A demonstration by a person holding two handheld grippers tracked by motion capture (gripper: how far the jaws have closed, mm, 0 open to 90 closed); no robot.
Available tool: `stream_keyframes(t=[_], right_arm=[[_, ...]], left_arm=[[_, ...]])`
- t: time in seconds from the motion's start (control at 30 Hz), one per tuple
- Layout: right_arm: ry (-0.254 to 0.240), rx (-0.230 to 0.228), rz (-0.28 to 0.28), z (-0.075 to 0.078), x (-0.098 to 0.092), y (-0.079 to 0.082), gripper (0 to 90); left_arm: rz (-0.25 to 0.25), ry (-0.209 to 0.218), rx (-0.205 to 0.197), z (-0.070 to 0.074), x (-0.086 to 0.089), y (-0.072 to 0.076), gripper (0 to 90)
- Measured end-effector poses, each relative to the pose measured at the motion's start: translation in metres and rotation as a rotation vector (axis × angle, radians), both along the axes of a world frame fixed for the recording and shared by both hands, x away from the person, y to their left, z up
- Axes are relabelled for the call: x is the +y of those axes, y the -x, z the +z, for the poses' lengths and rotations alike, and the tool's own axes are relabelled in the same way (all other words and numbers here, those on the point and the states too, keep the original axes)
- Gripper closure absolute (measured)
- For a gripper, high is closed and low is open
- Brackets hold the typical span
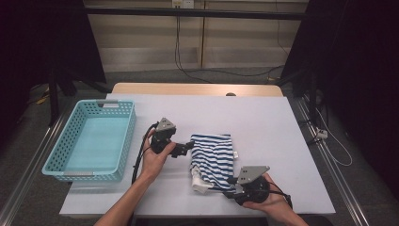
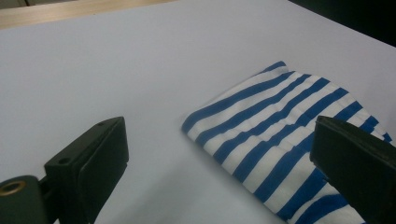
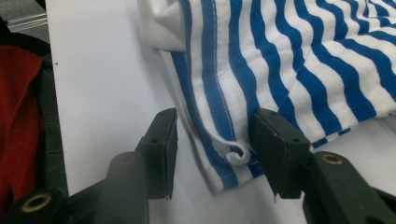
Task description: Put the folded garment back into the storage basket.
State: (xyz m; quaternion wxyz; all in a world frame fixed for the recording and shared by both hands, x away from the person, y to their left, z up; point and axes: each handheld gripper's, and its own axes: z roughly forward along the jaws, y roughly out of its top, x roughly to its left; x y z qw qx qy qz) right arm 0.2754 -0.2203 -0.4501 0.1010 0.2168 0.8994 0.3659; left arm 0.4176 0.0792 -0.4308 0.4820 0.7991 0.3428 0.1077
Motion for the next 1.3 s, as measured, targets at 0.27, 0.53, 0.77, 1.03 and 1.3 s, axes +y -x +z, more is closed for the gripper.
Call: stream_keyframes(t=[0.27,0.53,0.77,1.03,1.3], right_arm=[[-0.001,-0.008,0.01,-0.001,-0.002,-0.005,63.3],[0.004,0.023,-0.027,0.002,0.0,-0.01,81.8],[0.0,0.036,-0.033,0.002,-0.001,-0.012,84.0],[-0.009,0.045,-0.035,0.002,-0.001,-0.012,84.0],[-0.022,0.056,-0.04,0.002,-0.001,-0.011,84.0]], left_arm=[[0.02,-0.005,0.006,-0.001,0.002,-0.002,4.7],[0.016,-0.022,0.001,0.0,-0.003,0.0,5.4],[0.019,0.038,0.037,0.001,-0.009,-0.008,9.6],[0.031,-0.044,0.063,-0.005,-0.021,-0.025,8.5],[0.038,-0.119,0.112,-0.011,-0.033,-0.036,30.5]])
